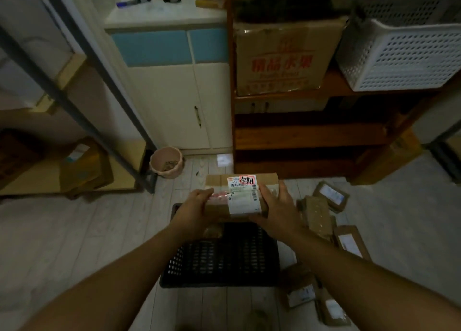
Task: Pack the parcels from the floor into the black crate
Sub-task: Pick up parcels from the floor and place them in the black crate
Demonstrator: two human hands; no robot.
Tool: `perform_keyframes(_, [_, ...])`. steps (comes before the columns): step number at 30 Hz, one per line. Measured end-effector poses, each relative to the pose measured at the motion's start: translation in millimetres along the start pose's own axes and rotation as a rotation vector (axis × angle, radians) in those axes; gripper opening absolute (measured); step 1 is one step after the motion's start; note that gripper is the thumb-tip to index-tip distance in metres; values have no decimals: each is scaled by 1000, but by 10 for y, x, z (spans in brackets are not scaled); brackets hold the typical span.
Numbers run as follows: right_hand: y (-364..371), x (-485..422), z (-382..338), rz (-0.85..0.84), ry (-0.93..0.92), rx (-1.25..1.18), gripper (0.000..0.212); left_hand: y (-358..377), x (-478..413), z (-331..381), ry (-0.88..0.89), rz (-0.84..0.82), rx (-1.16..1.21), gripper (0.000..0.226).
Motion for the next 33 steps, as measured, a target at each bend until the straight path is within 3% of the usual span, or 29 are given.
perform_keyframes(4, [537,-308,279,-16,79,22,99,441,-427,-445,-20,-67,125,50])
perform_keyframes(13, [2219,-1073,1389,-128,186,131,81,2082,-1349,-1573,2,-165,45,57])
perform_keyframes(18, [3162,-1442,2125,-155,206,149,77,3031,-1704,-2088,71,-23,-188,54])
perform_keyframes(27, [4246,-1955,3003,-110,233,236,82,4289,-2347,-3062,48,-295,-385,75])
perform_keyframes(33, [4619,-2221,3299,-95,244,283,85,4619,-2458,-3681,-51,-338,-591,69])
Point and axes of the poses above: each hand's wrist, its own x-axis away from the middle knuckle, its own y-axis out of the palm, z = x × y, the point moved 3 cm from there along -x, towards the middle knuckle, and after that the axes turned 6 degrees about -x, right-handed, at the moved point
